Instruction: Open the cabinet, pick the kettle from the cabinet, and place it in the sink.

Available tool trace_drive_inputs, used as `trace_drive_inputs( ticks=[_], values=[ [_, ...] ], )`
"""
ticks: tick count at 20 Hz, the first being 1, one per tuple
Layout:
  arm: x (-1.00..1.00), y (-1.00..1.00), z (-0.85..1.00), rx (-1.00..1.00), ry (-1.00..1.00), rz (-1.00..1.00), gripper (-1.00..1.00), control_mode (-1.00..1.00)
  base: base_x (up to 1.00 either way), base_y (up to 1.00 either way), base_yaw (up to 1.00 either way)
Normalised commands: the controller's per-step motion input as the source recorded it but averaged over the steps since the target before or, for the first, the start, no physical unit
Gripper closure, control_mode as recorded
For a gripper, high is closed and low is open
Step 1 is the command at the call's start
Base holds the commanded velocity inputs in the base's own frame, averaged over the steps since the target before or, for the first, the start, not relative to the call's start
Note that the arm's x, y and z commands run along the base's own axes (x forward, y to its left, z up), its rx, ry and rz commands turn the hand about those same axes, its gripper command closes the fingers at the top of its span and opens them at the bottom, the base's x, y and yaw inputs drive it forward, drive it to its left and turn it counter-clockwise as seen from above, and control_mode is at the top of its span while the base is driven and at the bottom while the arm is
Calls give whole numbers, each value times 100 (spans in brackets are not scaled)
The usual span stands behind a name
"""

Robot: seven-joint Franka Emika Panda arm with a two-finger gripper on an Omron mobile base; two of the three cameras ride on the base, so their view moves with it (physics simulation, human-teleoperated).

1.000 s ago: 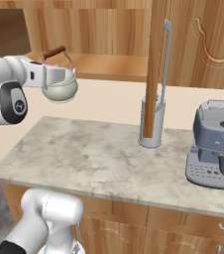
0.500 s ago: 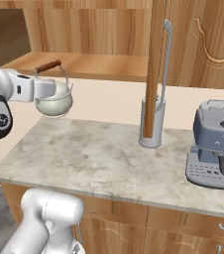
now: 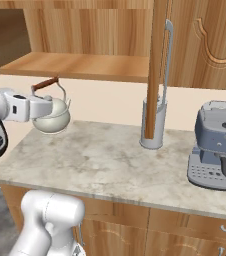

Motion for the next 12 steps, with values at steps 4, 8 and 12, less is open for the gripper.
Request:
trace_drive_inputs(
  ticks=[4, 8, 12],
  values=[
    [-2, 0, -53, 0, 0, 0, 100, -100, 0, 0, 0],
    [2, 0, -53, 0, 0, 0, 100, -100, 0, 0, 0],
    [11, 0, -44, 0, 9, -6, 100, -100, 0, 0, 0]
  ],
)
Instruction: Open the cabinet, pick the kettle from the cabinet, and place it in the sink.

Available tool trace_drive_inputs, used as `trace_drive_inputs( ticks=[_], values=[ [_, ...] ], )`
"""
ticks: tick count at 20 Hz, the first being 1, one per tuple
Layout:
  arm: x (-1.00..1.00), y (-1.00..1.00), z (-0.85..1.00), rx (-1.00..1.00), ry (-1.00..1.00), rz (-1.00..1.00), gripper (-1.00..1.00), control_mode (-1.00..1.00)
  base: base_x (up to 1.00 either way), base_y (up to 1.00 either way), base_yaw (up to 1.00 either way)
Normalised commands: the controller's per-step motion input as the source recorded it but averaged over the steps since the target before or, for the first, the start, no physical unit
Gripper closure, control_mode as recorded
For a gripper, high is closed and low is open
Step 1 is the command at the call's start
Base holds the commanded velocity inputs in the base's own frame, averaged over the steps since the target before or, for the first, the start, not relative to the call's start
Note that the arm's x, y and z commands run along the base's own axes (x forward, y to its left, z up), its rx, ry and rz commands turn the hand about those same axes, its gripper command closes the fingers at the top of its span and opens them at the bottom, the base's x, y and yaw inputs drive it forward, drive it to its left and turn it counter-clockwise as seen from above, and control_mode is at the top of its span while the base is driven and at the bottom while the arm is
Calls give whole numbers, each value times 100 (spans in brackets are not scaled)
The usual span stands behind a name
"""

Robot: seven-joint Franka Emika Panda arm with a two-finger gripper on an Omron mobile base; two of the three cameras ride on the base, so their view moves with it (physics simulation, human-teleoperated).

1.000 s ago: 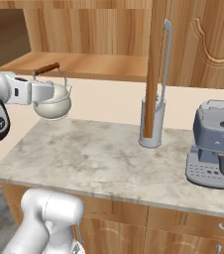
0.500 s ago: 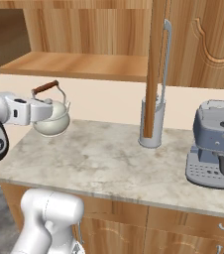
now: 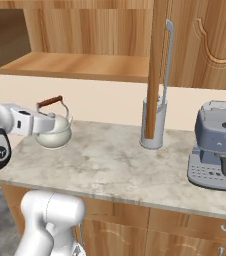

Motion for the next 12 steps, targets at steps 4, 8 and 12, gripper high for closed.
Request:
trace_drive_inputs(
  ticks=[4, 8, 12],
  values=[
    [17, 0, -41, 0, 8, -4, 100, -100, 0, 0, 0],
    [18, -1, -43, 0, 0, 0, 100, -100, 0, 0, 0],
    [19, -6, -34, 0, 0, 0, 100, -100, 0, 0, 0]
  ],
)
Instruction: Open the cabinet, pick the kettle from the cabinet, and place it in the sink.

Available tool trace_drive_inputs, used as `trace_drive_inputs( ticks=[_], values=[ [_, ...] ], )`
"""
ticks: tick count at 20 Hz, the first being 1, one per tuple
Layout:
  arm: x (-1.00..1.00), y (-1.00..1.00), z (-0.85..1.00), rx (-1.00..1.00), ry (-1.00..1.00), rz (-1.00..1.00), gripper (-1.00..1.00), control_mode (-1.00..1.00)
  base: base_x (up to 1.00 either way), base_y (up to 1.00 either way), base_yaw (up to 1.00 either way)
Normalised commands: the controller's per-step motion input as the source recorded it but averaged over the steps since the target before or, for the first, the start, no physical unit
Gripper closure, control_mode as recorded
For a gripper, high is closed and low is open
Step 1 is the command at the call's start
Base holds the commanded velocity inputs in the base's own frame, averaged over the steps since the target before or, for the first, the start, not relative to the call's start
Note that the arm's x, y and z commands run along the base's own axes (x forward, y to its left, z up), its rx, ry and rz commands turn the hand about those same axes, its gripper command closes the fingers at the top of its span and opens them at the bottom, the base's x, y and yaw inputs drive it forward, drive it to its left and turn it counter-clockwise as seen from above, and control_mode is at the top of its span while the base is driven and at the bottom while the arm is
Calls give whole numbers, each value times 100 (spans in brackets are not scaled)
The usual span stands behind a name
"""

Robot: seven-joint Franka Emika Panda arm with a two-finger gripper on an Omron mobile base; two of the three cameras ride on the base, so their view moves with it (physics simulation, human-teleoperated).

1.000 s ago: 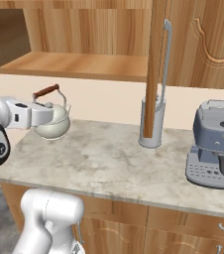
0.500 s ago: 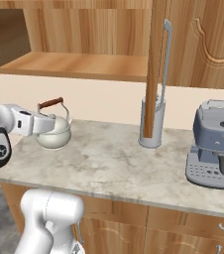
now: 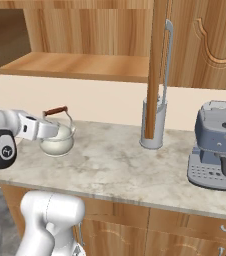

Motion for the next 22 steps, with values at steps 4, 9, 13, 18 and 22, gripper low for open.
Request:
trace_drive_inputs(
  ticks=[4, 9, 13, 18, 22],
  values=[
    [15, -14, -26, 0, 0, 0, 100, -100, 0, 0, 0],
    [12, -17, -19, 0, -1, 0, 100, -100, 0, 0, 0],
    [8, -3, -17, 0, 0, 0, 100, -100, 0, 0, 0],
    [1, 0, 0, 0, 0, 0, 100, -100, 0, 0, 0],
    [0, 0, 0, 0, 0, 0, 100, -100, 0, 0, 0]
  ],
)
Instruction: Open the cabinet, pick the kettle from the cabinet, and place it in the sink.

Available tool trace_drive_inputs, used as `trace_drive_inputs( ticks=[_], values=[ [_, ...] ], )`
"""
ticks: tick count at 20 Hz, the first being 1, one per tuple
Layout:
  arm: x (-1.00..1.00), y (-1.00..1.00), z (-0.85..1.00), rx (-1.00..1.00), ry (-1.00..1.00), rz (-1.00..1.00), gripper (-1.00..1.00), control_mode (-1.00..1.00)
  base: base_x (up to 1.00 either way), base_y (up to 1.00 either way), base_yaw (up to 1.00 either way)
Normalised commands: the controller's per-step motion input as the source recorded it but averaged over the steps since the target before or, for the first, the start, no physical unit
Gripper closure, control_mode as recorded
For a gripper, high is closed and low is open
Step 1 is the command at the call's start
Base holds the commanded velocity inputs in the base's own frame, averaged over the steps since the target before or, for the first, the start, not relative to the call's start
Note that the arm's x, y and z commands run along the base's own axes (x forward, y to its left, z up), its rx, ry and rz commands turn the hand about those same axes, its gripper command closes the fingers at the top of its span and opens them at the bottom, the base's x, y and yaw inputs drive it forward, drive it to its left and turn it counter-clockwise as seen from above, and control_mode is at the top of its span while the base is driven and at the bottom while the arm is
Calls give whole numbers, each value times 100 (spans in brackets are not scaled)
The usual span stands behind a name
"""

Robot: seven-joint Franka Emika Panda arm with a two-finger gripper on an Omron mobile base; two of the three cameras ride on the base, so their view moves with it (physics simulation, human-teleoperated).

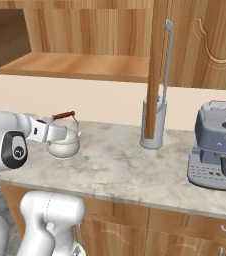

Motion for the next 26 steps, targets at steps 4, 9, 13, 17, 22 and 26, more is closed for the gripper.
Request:
trace_drive_inputs(
  ticks=[4, 9, 13, 17, 22, 26],
  values=[
    [0, 0, 0, 0, 0, 0, 100, -100, 0, 0, 0],
    [0, 0, 0, 0, 0, 0, 100, -100, 0, 0, 0],
    [0, 0, 0, 0, 0, 0, 100, -100, 0, 0, 0],
    [0, 0, 0, 0, 0, 0, 100, -100, 0, 0, 0],
    [0, 0, 0, 0, 0, 0, 100, 100, 0, 0, 0],
    [0, 0, 0, 0, 0, 0, 100, 100, 0, 0, 0]
  ],
)
